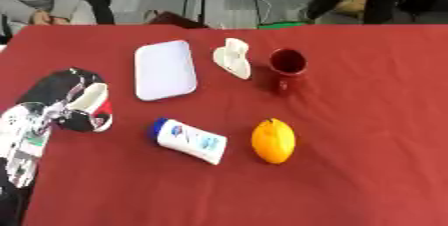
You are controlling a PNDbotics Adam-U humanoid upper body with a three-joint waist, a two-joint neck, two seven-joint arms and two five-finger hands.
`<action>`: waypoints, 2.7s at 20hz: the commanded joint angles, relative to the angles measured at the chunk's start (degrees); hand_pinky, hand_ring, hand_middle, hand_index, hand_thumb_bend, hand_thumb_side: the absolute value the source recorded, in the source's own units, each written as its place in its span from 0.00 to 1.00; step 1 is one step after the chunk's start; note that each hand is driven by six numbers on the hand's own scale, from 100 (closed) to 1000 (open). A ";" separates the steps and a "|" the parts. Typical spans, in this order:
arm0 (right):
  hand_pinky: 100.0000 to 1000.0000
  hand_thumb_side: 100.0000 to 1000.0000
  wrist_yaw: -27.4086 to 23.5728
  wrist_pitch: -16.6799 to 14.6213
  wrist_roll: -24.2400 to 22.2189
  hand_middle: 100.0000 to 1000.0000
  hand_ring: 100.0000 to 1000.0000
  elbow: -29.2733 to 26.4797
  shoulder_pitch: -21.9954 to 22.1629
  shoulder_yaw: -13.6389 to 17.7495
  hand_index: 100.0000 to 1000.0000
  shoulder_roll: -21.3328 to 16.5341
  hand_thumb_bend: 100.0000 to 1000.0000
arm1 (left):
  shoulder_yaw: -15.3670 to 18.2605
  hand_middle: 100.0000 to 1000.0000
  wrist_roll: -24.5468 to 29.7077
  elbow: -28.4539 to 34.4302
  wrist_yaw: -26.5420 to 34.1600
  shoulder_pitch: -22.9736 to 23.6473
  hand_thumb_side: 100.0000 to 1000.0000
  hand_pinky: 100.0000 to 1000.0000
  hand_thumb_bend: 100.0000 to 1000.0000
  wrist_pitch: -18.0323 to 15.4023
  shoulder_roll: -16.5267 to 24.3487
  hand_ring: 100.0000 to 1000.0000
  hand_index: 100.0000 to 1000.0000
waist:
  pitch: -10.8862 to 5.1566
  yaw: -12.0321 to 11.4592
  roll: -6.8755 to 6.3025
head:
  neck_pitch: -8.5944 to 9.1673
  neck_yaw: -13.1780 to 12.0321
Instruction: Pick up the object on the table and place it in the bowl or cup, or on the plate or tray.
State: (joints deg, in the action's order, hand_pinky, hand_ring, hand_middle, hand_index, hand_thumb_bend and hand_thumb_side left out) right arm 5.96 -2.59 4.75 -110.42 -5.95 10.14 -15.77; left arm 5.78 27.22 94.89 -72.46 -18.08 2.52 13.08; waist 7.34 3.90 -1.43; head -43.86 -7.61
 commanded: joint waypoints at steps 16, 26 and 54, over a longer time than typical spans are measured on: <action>0.48 0.68 -0.18 -0.37 -1.31 0.81 0.59 -0.28 -0.26 -1.01 0.87 -0.30 0.43 | -4.90 0.59 1.46 -23.87 3.41 -26.05 0.18 0.40 0.58 -4.38 6.22 0.45 0.81 | -0.75 3.40 0.44 | -0.24 -1.50; 0.48 0.68 -0.30 -0.44 -1.52 0.81 0.59 -0.26 -0.32 -1.13 0.87 -0.28 0.43 | -5.55 0.62 -10.88 -37.75 -1.56 -29.91 0.25 0.50 0.63 -8.33 7.25 0.50 0.81 | -0.78 3.98 0.45 | -0.01 -1.69; 0.48 0.68 -0.08 -0.35 -1.30 0.80 0.58 -0.27 -0.60 -0.63 0.87 -0.22 0.43 | 1.18 0.67 -35.04 4.60 49.68 -10.12 0.56 0.69 0.59 -6.09 6.44 0.61 0.89 | -0.28 3.35 0.06 | 0.37 -0.86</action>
State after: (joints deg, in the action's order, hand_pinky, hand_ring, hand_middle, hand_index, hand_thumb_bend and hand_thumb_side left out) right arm 5.91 -2.86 3.27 -110.06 -5.99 8.99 -15.32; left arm 5.94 -7.34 96.27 -27.05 -27.87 -3.72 18.57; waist 7.54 7.37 -1.44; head -43.83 -8.68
